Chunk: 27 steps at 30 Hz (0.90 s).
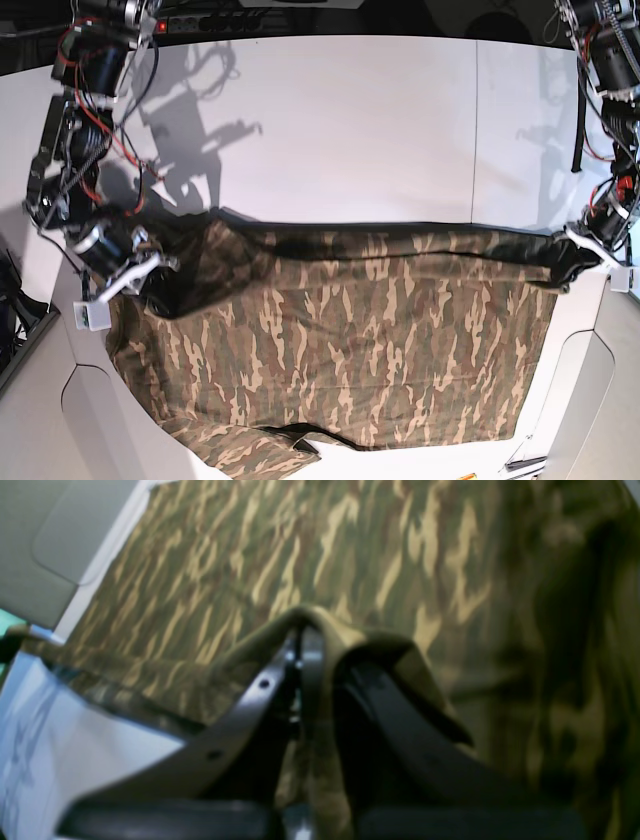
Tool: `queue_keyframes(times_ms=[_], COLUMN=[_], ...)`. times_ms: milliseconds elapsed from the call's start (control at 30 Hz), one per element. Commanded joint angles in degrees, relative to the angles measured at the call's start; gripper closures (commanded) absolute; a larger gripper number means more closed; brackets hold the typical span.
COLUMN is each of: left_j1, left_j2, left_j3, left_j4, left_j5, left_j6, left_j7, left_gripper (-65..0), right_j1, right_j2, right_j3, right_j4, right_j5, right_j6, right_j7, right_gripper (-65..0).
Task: Fold the T-shirt properly
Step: 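Lift the hem with both grippers and fold it over toward the collar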
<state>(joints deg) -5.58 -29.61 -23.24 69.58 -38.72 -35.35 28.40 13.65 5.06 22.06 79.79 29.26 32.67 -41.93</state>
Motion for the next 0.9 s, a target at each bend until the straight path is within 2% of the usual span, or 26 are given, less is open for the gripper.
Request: queue_keyframes(times_ms=[0, 200, 433, 467, 500, 567, 600, 667, 733, 867], left_j1=[-2.6, -10.2, -11.2, -11.2, -11.2, -11.2, -11.2, -11.3, -11.4, -11.4], left_j2=[-1.4, -1.5, -0.4, -0.1, 0.1, 0.5, 0.5, 0.5, 0.0, -0.6], left_j3=[-0.4, -0.3, -0.3, -0.3, -0.3, -0.3, -0.3, -0.3, -0.4, -4.8], left_j4=[-0.8, -9.9, -14.2, -14.6, -15.0, -15.5, -15.5, -15.4, -15.4, -14.6], left_j5=[0.2, 1.3, 1.5, 1.5, 1.5, 1.5, 1.5, 1.3, 1.2, 1.2], left_j6=[0.4, 1.3, 1.3, 1.3, 1.3, 1.3, 1.3, 1.4, 1.7, 1.7], left_j7=[-1.7, -2.1, -4.0, -4.2, -4.5, -5.2, -5.2, -5.3, -5.0, -1.1], left_gripper=[0.0, 0.0, 0.0, 0.0, -0.1, -12.0, -17.7, -26.9, -30.0, -30.0], right_j1=[3.2, 12.5, 14.4, 14.3, 14.1, 13.6, 13.1, 12.2, 11.5, 11.2], right_j2=[0.5, 0.6, 0.6, 0.6, 0.6, 0.6, 0.6, 0.7, 0.9, 1.9], right_j3=[0.1, 0.1, 0.0, 0.0, 0.0, 0.1, 0.1, 0.1, 0.2, 1.3], right_j4=[-0.8, -10.1, -17.2, -18.3, -19.3, -20.9, -21.0, -20.7, -19.5, -14.3], right_j5=[0.4, -3.1, -6.4, -6.5, -6.5, -6.3, -6.3, -6.3, -6.3, -6.3], right_j6=[0.2, 0.2, 0.2, 0.2, 0.2, 0.1, 0.1, 0.1, 0.1, 0.1], right_j7=[1.9, 2.5, 5.1, 5.1, 5.1, 5.1, 5.1, 5.0, 4.5, 0.2], right_gripper=[0.0, 0.0, 0.0, -5.4, -14.3, -27.8, -30.5, -30.8, -30.7, -30.6])
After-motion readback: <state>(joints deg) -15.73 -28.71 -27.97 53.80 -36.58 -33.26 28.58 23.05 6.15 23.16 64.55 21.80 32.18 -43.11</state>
